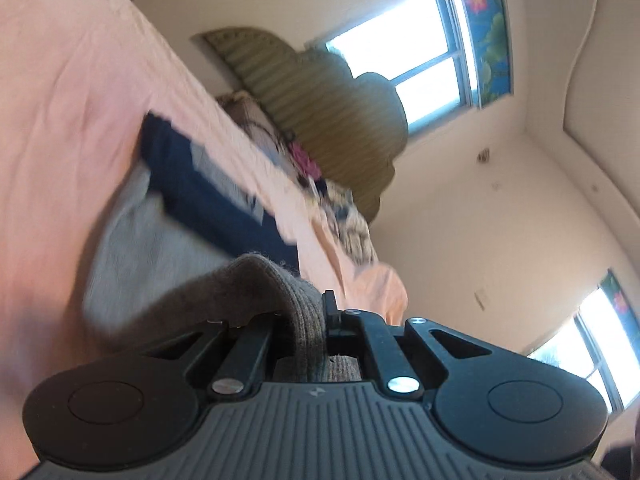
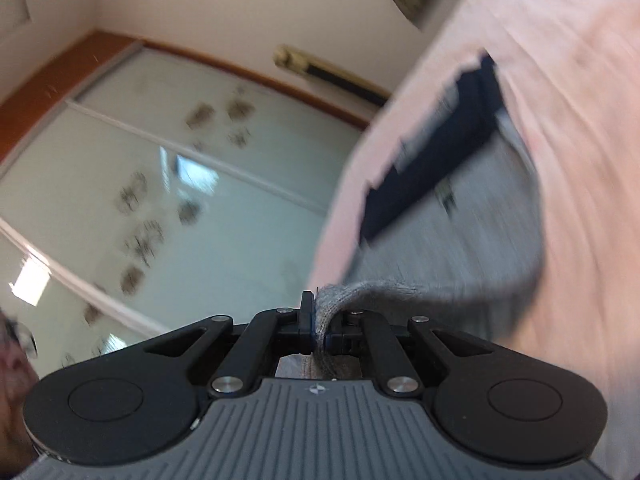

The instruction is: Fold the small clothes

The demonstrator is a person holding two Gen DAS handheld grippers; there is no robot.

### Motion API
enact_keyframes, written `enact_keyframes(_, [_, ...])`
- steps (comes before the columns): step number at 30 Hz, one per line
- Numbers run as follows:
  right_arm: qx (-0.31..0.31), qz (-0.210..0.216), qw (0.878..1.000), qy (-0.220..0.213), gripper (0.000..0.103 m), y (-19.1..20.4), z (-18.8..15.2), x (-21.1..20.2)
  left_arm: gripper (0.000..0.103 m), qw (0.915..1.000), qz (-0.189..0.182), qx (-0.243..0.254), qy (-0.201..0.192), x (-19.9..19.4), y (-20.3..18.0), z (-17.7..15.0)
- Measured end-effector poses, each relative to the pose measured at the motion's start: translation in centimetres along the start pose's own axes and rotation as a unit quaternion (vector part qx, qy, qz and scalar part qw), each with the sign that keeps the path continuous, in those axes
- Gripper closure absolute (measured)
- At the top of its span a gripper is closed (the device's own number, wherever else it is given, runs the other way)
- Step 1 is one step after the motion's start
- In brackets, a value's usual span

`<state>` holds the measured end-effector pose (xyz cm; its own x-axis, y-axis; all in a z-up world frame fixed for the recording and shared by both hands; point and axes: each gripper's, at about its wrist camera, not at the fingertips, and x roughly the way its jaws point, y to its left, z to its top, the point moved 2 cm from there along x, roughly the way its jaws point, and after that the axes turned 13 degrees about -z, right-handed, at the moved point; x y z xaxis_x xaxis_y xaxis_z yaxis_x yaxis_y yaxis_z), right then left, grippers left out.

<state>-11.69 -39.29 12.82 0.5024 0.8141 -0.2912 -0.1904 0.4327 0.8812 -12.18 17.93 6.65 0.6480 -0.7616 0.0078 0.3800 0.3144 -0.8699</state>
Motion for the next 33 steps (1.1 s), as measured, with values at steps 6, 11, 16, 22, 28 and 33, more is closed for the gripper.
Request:
enact_keyframes(6, [0.059,-0.012,0.996,-0.063,0.092,-3.3,10.7,8.4,0.099,0.9991,0.020,0.000,-0.036,6.9,3.8,8.0])
enact_keyframes(11, [0.120,-0.068,0.988,-0.068,0.092,-8.4,16.4,14.0,0.099,0.9958,0.086,0.026,-0.017,13.4,7.4,12.7])
enact_keyframes(16, [0.143,-0.107,0.982,-0.064,0.092,-11.4,19.7,19.7,0.099,0.9905,0.134,0.015,-0.026,17.3,12.2,16.4])
enact_keyframes(22, [0.192,-0.153,0.967,-0.074,0.023,-14.9,21.2,23.4,0.015,0.9732,0.219,-0.066,-0.021,19.8,18.0,18.9])
enact_keyframes(28, [0.137,-0.131,0.976,-0.103,0.004,-12.1,21.9,22.3,0.003,0.9706,0.220,0.004,-0.097,16.2,14.9,20.3])
enact_keyframes(33, [-0.038,-0.214,0.969,-0.117,0.005,-7.4,22.1,20.9,0.003,0.8803,0.311,0.358,-0.012,16.8,8.5,15.4])
